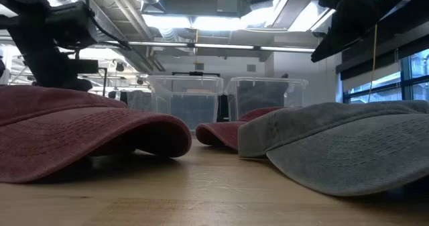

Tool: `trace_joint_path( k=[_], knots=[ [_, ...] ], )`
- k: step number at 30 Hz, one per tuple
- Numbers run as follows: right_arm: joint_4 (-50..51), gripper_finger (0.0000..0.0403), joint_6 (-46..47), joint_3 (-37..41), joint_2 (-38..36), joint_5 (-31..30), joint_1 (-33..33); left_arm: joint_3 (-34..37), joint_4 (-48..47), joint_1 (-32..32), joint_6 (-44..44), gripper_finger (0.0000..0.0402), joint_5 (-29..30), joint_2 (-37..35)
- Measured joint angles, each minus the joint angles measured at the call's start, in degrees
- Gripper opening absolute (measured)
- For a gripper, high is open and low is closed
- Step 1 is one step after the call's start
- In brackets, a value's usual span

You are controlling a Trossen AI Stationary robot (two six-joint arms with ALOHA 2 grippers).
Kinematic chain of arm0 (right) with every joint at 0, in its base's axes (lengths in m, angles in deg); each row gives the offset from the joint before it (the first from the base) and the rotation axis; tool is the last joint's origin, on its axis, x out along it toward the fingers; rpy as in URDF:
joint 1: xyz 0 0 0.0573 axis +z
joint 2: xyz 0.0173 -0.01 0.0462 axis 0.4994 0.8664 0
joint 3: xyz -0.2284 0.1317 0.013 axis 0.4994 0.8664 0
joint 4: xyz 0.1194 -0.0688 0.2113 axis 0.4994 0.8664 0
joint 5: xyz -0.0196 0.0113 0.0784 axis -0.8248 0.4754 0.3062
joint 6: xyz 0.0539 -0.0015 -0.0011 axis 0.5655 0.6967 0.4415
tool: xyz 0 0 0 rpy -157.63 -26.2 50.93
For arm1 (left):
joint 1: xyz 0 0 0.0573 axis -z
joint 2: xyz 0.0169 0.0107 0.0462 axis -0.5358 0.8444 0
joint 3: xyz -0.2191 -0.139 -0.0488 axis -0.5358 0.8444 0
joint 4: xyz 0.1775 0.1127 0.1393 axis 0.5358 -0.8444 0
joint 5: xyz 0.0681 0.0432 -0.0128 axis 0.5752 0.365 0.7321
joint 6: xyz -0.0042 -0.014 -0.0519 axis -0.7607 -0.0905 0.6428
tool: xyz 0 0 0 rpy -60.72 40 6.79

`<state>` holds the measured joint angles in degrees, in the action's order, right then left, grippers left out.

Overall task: Pick & Place hat
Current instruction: Put the top black cap into the right transparent bin

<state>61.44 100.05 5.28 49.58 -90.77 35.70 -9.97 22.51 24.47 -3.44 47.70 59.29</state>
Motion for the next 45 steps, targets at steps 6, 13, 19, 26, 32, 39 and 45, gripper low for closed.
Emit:
trace_joint_path(
  k=[6,13,19,26,32,39,45],
  knots=[
    [0.0,0.0239,-2.6,0.0,0.0,0.0,0.0,0.0,3.7,-1.8,-3.3,0.0055,-4.3,0.0],
    [0.0,0.0239,-2.6,0.0,0.0,0.1,0.0,-9.2,3.3,-1.2,-12.0,0.0008,-7.6,-0.2],
    [-0.8,0.0239,-2.7,0.0,0.0,0.1,0.0,-24.1,-6.7,-0.3,-19.7,0.0007,-6.7,-0.2],
    [-13.6,0.0239,-9.4,0.0,0.0,2.3,0.0,-37.5,-0.8,2.1,-38.8,0.0006,-8.9,2.1],
    [-30.5,0.0239,-13.7,0.0,0.1,14.3,-0.3,-44.8,7.1,6.5,-59.8,0.0005,-8.9,9.0],
    [-36.2,0.0239,2.1,-0.4,0.4,17.1,-4.3,-47.5,16.8,11.6,-83.8,0.0007,-8.4,20.8],
    [-36.0,0.0239,8.1,-1.1,3.3,26.8,-7.7,-48.4,27.2,15.3,-98.2,0.0008,-6.5,29.6]
  ],
)
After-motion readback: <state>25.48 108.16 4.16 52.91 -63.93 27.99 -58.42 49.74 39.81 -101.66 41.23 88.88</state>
